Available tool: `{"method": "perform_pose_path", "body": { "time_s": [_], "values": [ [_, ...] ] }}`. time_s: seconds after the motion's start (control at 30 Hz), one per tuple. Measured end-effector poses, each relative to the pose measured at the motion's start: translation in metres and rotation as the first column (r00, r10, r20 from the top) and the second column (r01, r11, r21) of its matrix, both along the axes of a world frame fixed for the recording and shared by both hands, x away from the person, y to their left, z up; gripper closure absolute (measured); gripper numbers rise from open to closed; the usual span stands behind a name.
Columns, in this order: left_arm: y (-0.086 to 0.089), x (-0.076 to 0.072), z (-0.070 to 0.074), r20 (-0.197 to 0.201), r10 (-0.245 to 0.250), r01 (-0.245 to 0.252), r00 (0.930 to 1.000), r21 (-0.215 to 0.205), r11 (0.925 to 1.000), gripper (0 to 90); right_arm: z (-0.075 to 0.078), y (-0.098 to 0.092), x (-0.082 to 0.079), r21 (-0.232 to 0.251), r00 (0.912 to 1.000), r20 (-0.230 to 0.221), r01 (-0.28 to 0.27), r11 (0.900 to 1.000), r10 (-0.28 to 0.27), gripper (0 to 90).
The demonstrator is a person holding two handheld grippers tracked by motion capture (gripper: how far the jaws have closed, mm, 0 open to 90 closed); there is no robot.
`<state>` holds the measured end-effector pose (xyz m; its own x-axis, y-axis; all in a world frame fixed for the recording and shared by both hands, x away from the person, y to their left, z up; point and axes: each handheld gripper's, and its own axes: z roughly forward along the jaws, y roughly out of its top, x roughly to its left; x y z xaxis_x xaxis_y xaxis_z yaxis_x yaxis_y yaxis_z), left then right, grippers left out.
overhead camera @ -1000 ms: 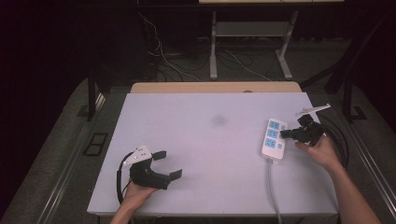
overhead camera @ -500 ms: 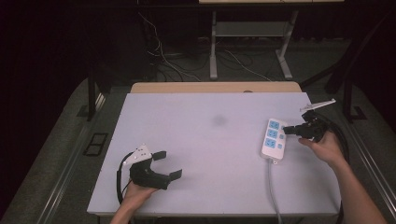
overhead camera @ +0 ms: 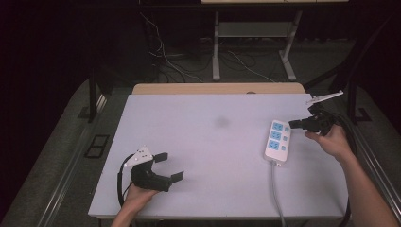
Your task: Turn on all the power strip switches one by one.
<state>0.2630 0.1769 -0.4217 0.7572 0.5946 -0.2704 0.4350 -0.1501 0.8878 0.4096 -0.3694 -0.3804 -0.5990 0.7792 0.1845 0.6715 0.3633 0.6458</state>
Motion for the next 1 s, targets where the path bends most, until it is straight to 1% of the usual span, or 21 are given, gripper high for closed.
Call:
{"method": "perform_pose_path", "body": {
  "time_s": [0.07,0.2,0.33,0.43,0.53,0.67,0.8,1.0],
  "values": [
    [0.000,0.000,0.000,0.001,-0.001,0.001,1.0000,0.001,1.0000,0.0,0.002,0.000,0.003,-0.003,1.0000,-0.001,0.005,1.000,-0.005,90.0],
    [0.000,0.000,0.000,0.002,-0.001,0.001,1.0000,0.002,1.0000,0.0,0.004,0.001,0.010,-0.030,1.0000,-0.004,0.008,1.000,-0.008,90.0],
    [0.001,0.000,0.000,0.001,0.003,-0.003,1.0000,0.000,1.0000,0.0,0.008,0.001,0.015,-0.009,0.9999,0.005,0.012,1.000,-0.012,90.0],
    [0.001,0.000,0.000,0.002,0.005,-0.005,1.0000,-0.001,1.0000,0.0,0.008,0.000,0.018,-0.016,0.9998,0.005,0.019,1.000,-0.019,90.0],
    [0.001,0.000,0.000,0.002,0.003,-0.003,1.0000,0.000,1.0000,0.0,0.005,-0.001,0.021,-0.011,0.9998,0.001,0.021,1.000,-0.021,90.0],
    [0.002,0.000,0.000,0.003,0.003,-0.003,1.0000,0.000,1.0000,0.0,-0.002,-0.002,0.024,-0.021,0.9996,-0.019,0.022,1.000,-0.023,90.0],
    [0.002,0.001,0.000,0.002,0.005,-0.005,1.0000,-0.001,1.0000,0.0,-0.006,-0.001,0.026,-0.030,0.9994,-0.028,0.021,0.999,-0.022,90.0],
    [0.003,0.001,0.000,0.003,0.005,-0.005,1.0000,-0.001,1.0000,0.0,-0.013,0.000,0.028,-0.028,0.9987,-0.046,0.021,0.999,-0.022,90.0]
  ]
}}
